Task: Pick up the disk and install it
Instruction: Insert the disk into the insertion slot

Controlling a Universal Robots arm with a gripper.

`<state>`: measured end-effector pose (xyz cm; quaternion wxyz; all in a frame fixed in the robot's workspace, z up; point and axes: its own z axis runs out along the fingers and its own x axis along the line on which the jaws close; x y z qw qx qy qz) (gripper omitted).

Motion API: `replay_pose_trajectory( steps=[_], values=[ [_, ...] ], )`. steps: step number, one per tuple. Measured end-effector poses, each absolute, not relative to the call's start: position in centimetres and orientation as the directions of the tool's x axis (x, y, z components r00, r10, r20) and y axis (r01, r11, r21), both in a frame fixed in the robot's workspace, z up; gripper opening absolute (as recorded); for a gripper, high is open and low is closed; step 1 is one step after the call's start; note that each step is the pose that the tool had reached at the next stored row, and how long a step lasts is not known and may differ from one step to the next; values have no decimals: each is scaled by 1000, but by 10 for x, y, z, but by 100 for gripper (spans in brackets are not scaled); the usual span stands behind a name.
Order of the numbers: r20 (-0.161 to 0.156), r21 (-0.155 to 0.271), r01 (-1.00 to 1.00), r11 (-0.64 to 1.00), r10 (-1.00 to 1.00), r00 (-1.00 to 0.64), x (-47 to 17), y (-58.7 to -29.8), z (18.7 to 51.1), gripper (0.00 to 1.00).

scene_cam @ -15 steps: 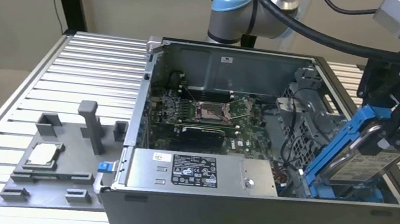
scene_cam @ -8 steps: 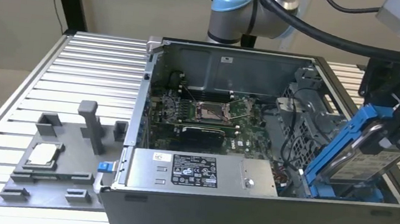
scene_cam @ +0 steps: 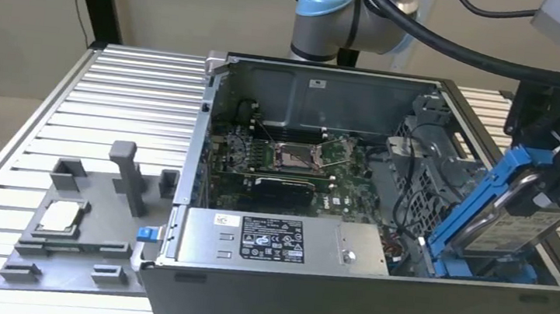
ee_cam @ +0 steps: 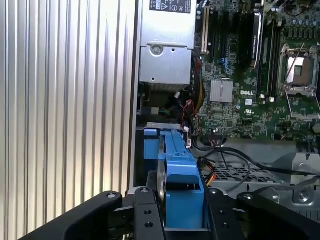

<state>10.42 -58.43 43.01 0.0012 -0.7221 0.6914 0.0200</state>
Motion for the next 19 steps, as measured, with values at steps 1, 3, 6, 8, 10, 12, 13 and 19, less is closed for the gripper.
replay_pose_trajectory(
  steps=[1, 3, 6, 8, 10, 12, 13, 19],
  values=[
    [-30, 26, -999, -44, -999, 43, 104, -584, 430, 0],
    [-30, 26, -999, -44, -999, 43, 105, -584, 430, 0],
    [-30, 26, -999, -44, -999, 44, 105, -584, 430, 0],
    [-30, 26, -999, -44, -999, 44, 105, -584, 429, 0],
    [-30, 26, -999, -44, -999, 44, 105, -584, 428, 0],
    [-30, 26, -999, -44, -999, 44, 105, -584, 426, 0],
    [-30, 26, -999, -44, -999, 44, 105, -584, 426, 0],
    [-30, 26, -999, -44, -999, 44, 105, -584, 419, 0]
  ],
)
